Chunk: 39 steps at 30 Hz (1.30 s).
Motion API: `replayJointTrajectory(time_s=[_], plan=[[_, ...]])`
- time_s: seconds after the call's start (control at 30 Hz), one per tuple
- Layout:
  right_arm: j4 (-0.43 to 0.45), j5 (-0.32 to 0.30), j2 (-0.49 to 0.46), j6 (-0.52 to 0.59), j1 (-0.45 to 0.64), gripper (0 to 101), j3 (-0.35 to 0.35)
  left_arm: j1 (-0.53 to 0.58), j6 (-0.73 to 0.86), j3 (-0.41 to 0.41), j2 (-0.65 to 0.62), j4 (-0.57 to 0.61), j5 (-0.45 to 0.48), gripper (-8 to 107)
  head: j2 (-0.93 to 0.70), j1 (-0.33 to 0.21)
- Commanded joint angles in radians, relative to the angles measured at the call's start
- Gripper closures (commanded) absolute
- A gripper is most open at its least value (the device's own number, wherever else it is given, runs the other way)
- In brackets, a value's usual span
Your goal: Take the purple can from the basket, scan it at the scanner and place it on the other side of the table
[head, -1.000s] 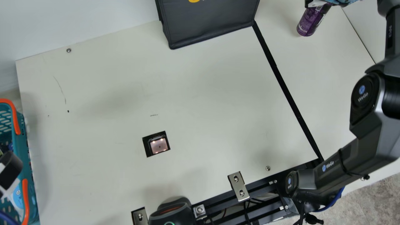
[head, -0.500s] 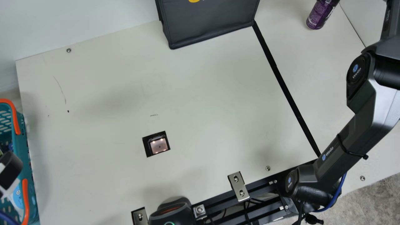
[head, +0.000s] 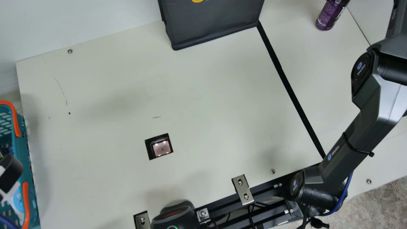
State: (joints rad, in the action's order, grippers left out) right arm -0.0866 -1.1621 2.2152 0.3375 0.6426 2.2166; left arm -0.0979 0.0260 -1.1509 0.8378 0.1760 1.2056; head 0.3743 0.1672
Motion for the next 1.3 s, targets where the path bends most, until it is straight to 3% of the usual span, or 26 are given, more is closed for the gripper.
replayJointTrajectory(time_s=[0.0, 0.57, 0.73, 0.9, 1.27], plan=[[0.003, 0.003, 0.001, -0.002, 0.001, 62, -0.005, 0.000, 0.000, 0.000, 0.000, 0.000, 0.000, 9, 0.002, -0.029], [0.023, 0.047, -0.037, -0.003, -0.001, 6, -0.079, 0.000, 0.000, 0.000, 0.000, 0.000, 0.000, 9, 0.002, -0.029], [0.042, 0.075, -0.071, -0.008, -0.007, 6, -0.129, 0.000, 0.000, 0.000, 0.000, 0.000, 0.000, 9, 0.002, -0.029], [0.067, 0.111, -0.135, -0.028, -0.014, 6, -0.227, 0.000, 0.000, 0.000, 0.000, 0.000, 0.000, 9, 0.002, -0.029], [0.129, 0.251, -0.384, -0.129, -0.058, 6, -0.571, 0.000, 0.000, 0.000, 0.000, 0.000, 0.000, 9, 0.002, -0.029]])
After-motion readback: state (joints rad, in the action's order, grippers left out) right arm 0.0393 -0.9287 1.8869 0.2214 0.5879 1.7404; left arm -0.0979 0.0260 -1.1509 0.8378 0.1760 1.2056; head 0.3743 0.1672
